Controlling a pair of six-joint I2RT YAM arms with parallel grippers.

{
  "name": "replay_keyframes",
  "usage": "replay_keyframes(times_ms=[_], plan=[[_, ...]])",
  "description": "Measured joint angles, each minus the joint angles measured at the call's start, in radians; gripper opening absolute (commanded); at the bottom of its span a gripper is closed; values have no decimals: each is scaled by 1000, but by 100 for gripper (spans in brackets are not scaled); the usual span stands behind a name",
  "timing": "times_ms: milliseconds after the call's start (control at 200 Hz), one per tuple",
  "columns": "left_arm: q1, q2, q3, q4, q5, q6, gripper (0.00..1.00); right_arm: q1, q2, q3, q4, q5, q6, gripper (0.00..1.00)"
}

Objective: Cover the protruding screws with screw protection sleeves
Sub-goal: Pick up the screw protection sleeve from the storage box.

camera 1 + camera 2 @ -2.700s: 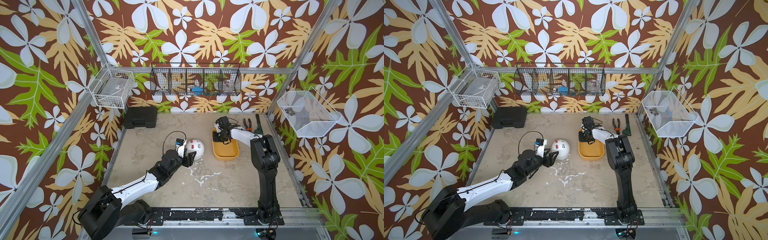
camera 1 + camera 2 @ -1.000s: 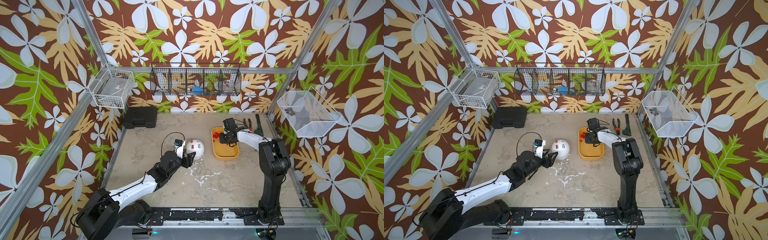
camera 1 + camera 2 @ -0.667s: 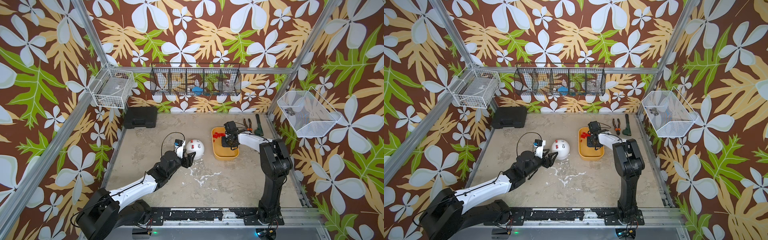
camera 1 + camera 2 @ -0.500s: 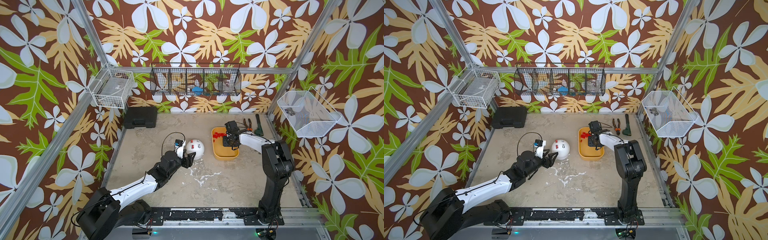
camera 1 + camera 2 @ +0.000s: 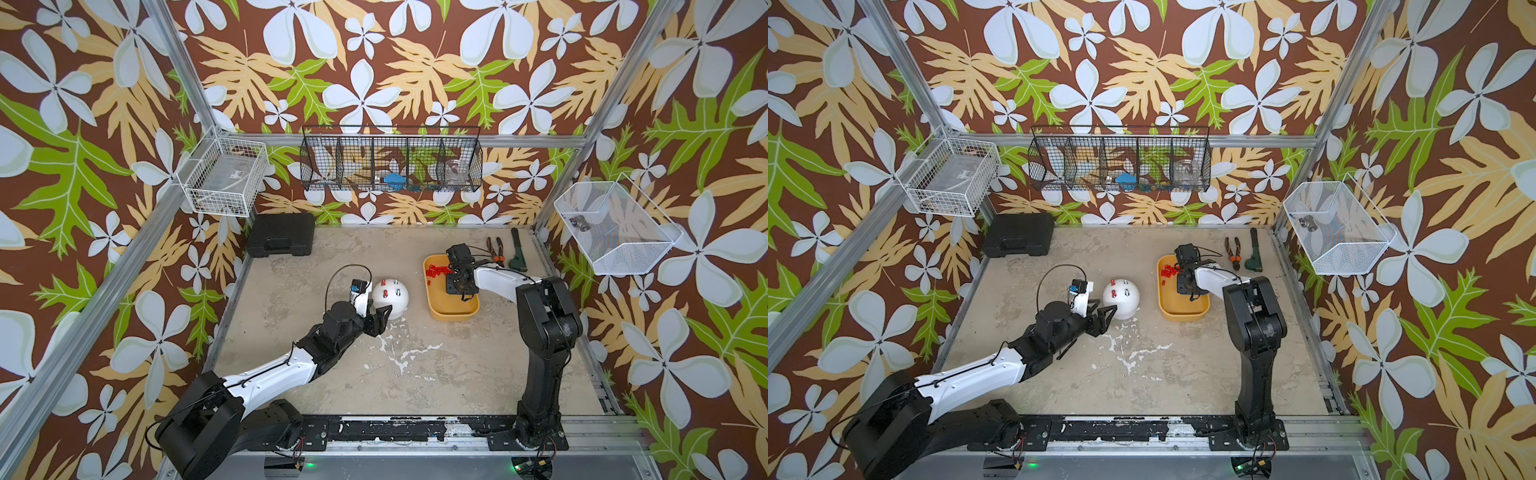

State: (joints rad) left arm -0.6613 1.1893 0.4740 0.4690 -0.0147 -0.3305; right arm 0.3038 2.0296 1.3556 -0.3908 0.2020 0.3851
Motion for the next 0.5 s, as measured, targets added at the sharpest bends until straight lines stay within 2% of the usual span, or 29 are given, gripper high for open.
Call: replay_keyframes(times_ms=[85, 135, 330, 415, 460, 500], plan=[[0, 0, 0, 0, 0, 0, 69, -2, 6, 3, 20, -26, 1, 14], [0, 0, 0, 0, -1, 0, 70, -3, 6, 2, 29, -50, 1, 9], [0, 0, 0, 0, -3, 5, 70, -8, -6, 1, 32, -97, 4, 0], [0, 0, 0, 0, -3, 7, 69, -6, -20, -1, 14, -134, 4, 0], [0, 0, 0, 0, -3, 7, 69, -3, -30, -1, 3, -143, 4, 6], [0, -1, 0, 0, -3, 7, 69, -3, -42, -1, -3, -150, 4, 3]])
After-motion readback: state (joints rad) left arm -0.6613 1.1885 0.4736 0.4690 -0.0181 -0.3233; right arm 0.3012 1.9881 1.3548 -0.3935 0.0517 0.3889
